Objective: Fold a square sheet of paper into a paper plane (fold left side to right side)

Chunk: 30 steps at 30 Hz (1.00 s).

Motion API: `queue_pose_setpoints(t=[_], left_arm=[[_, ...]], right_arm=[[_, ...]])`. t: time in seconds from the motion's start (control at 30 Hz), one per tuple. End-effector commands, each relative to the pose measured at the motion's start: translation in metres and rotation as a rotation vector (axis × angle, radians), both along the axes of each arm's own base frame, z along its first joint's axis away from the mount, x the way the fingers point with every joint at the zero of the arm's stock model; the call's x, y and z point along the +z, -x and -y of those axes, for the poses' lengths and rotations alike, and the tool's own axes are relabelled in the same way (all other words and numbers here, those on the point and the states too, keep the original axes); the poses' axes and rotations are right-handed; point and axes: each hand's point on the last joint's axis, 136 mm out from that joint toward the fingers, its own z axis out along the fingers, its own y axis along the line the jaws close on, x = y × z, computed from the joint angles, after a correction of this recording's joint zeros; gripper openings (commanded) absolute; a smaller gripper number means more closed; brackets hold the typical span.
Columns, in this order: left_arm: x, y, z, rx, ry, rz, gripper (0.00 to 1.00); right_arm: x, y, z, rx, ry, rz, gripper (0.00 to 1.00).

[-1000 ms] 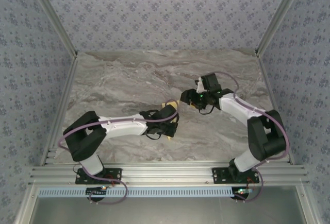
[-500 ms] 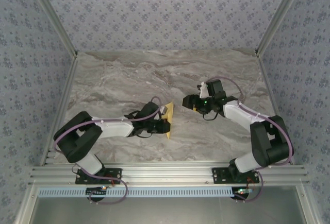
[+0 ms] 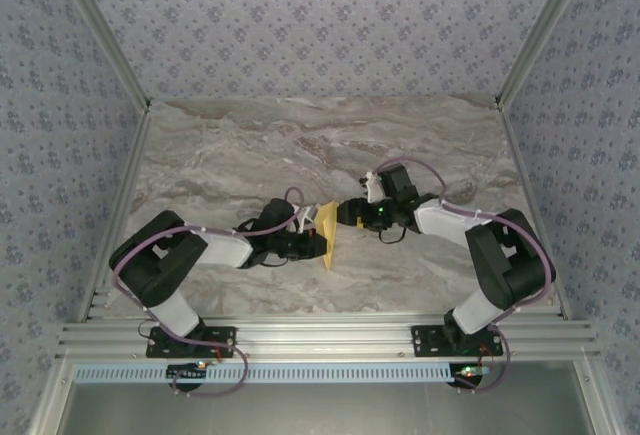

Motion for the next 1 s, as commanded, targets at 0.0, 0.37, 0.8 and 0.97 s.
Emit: queue_pose_setpoints(t=[0.0,0.37,0.8,0.97], left_arm=[[0.008,-0.004,0.007,-0.021,0.062,0.012,0.05],[-0.001,-0.006,0.005,0.001,0.065,-0.006,0.03],[-0.008,-0.006,0.001,0.027,0.056,-0.021,0.03],[-0.009,-0.006,0.000,0.031,0.052,-0.019,0.04]], right_arm=[[-0.009,0.002,-0.005,0.025,0.006,0.011,0.66],[-0.027,0.000,-0.019,0.025,0.026,-0.021,0.62],[-0.039,-0.006,-0.025,-0.013,0.060,-0.070,0.57],[-0.044,-0.006,-0.025,-0.016,0.091,-0.091,0.56]])
